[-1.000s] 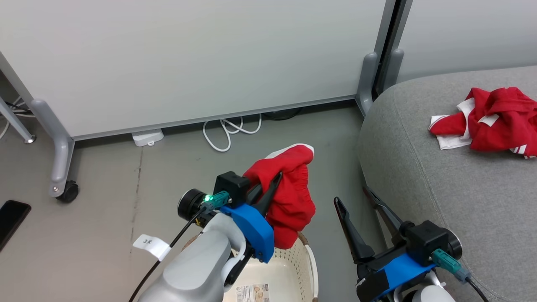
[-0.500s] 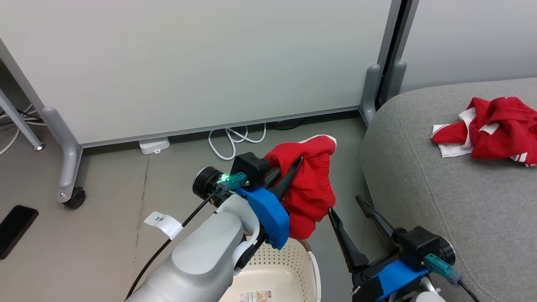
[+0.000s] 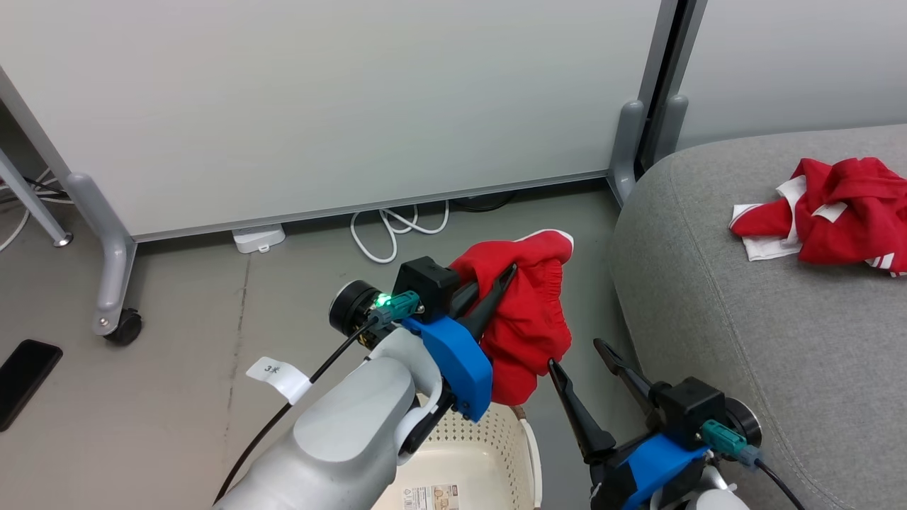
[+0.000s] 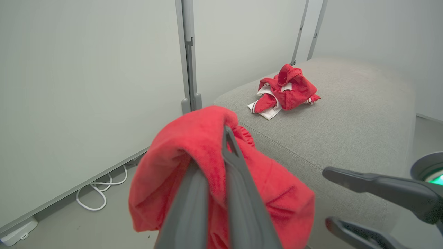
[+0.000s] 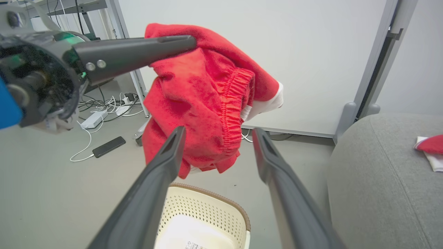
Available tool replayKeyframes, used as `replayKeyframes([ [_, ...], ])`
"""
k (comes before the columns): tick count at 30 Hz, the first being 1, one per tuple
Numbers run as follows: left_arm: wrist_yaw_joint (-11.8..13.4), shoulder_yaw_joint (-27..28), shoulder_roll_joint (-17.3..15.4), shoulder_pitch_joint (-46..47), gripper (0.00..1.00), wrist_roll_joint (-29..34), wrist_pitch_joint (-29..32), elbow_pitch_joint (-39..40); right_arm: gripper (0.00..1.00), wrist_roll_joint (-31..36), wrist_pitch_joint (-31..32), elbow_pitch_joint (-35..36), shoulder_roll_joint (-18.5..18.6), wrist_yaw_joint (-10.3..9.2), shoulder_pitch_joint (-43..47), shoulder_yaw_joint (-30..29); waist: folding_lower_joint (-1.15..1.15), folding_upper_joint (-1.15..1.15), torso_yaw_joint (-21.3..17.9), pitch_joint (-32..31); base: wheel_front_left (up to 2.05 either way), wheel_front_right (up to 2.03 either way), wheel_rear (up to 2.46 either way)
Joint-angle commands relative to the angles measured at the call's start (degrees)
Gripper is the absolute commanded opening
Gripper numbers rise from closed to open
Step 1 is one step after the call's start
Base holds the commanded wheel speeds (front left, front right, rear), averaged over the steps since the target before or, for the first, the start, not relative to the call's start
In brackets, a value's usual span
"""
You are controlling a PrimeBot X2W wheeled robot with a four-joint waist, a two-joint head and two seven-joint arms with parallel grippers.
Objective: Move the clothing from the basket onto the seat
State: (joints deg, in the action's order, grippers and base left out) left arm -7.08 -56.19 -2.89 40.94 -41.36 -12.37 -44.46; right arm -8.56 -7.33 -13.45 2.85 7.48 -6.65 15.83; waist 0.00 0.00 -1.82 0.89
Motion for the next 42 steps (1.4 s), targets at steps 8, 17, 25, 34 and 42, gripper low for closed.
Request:
replayKeyframes([
  [8,0.04,-1.27,0.0,1.31,0.0,-1.16,-0.5,0.11,1.0,-0.79,3.73,-6.08,0.05,0.03,-6.18,1.22,0.0,0.0,0.86,0.33,0.0,0.0,0.0],
  [17,-0.07,-2.77,-0.01,1.69,0.0,-2.1,-0.57,0.76,1.0,-3.55,6.27,-13.93,0.06,0.03,-12.12,3.88,0.0,0.0,1.93,0.29,0.0,0.0,0.0],
  [25,-0.24,-4.05,-0.01,1.69,0.0,-3.42,-0.46,1.69,1.0,-7.22,6.07,-21.49,0.05,0.03,-17.37,6.84,0.0,0.0,2.42,0.01,0.0,0.0,0.0],
  [34,-0.41,-5.33,-0.01,1.91,0.0,-4.59,-0.27,1.88,1.0,-12.55,5.31,-27.71,0.04,0.03,-21.89,10.86,0.0,0.0,2.81,-0.32,0.0,0.0,0.0],
  [42,-0.49,-5.87,0.0,2.23,0.0,-5.31,-0.64,1.26,0.54,-16.19,3.54,-31.41,0.05,0.03,-24.23,15.04,0.0,0.0,2.71,-0.38,0.0,0.0,0.0],
])
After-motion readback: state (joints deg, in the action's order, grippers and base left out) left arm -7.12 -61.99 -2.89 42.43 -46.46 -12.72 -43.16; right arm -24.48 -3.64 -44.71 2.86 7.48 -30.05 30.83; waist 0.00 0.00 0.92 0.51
